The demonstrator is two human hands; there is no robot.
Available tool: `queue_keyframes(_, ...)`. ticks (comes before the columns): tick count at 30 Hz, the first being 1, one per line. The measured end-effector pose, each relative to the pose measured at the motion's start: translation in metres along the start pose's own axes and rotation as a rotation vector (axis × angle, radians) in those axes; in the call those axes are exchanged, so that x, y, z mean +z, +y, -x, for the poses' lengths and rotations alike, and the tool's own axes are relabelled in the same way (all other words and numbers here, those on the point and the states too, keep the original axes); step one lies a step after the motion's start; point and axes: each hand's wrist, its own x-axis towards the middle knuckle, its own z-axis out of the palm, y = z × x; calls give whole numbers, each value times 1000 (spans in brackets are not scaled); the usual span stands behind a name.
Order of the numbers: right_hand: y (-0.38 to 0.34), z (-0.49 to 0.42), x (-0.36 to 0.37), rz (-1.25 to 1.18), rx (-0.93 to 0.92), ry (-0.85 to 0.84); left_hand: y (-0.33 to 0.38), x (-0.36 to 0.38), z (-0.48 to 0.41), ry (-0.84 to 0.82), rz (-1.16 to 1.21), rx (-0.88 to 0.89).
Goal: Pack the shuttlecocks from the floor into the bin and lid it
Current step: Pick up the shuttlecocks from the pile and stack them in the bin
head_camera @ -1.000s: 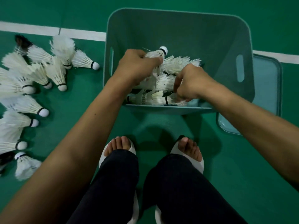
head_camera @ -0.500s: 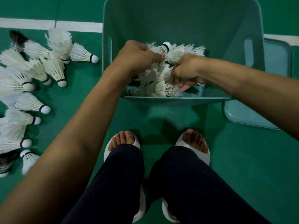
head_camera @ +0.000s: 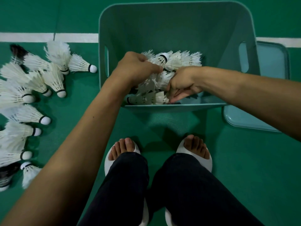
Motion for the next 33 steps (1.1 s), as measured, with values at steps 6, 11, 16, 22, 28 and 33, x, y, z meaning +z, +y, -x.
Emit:
queue_keyframes(6, -1, 18, -13, 216, -114, -47, -1, 0, -2, -13, 0, -5)
queue_keyframes(11, -2, 57, -42, 96, -194, 201, 2, -2, 3, -43, 35, -6)
queue_keyframes(16, -3, 69, -46, -284, -117, -53, 21, 13, 10, -156, 173, 44)
queue_keyframes(22, 13, 53, -38, -672, -229, 180, 21, 23, 11, -197, -68, 187)
queue_keyframes(28, 20, 77, -55, -134, -378, 612, 23, 14, 11, -280, -257, 92)
queue_keyframes(33, 23, 85, -43, 507, -201, 542, 20, 5, 8, -160, -235, 82)
